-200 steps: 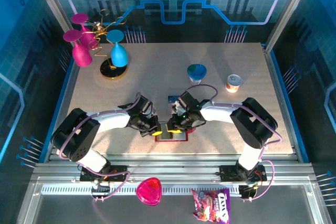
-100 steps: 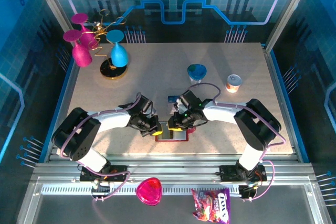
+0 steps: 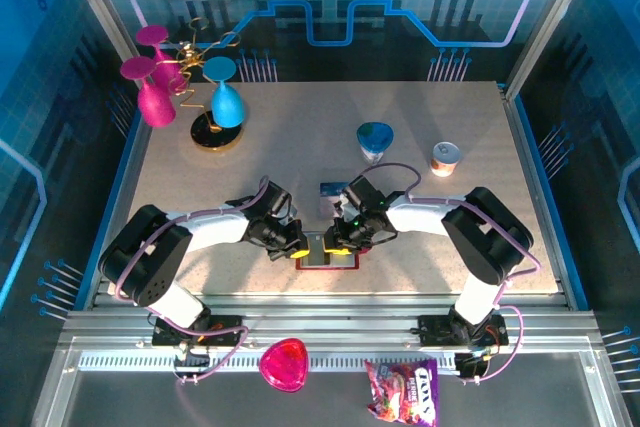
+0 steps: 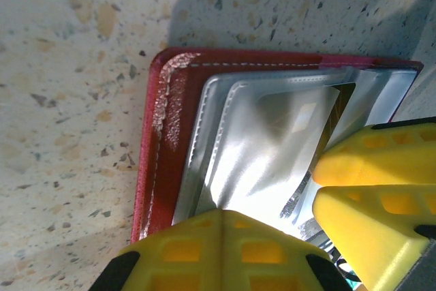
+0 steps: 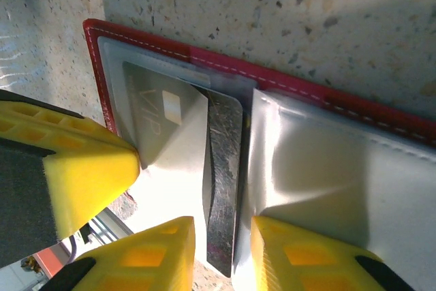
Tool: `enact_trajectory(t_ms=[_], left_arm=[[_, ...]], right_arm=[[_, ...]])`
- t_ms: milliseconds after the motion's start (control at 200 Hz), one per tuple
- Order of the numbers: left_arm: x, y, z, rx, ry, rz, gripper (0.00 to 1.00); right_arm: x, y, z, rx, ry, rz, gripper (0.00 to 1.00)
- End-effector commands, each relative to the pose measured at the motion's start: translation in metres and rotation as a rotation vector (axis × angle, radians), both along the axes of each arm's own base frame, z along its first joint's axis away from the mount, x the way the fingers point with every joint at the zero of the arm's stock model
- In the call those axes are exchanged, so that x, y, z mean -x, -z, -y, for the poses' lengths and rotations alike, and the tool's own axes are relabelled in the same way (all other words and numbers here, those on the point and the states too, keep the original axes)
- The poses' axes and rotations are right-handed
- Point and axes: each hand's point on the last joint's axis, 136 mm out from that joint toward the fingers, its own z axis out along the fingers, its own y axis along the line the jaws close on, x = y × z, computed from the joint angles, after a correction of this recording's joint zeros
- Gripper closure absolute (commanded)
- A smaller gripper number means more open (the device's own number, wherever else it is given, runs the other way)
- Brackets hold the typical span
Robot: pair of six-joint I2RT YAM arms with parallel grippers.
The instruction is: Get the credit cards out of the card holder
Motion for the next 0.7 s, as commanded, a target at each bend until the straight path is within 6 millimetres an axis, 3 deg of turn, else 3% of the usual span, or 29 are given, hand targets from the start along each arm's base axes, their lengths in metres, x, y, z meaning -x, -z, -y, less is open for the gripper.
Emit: enact_trajectory(t_ms=[0, 695], left_arm=[[0.0131, 0.0132, -0.0087, -0.064, 0.023, -0.053, 0.96], [0.0188, 0.0226, -0.0103, -0.073, 0.032, -0.078, 0.97]], right_arm=[[0.0047, 0.0097, 0.0048, 0.009, 0.001, -0.031, 0.72], [0.0009, 0.0020, -0.0017, -0.104, 0.050, -0.037, 0.80]])
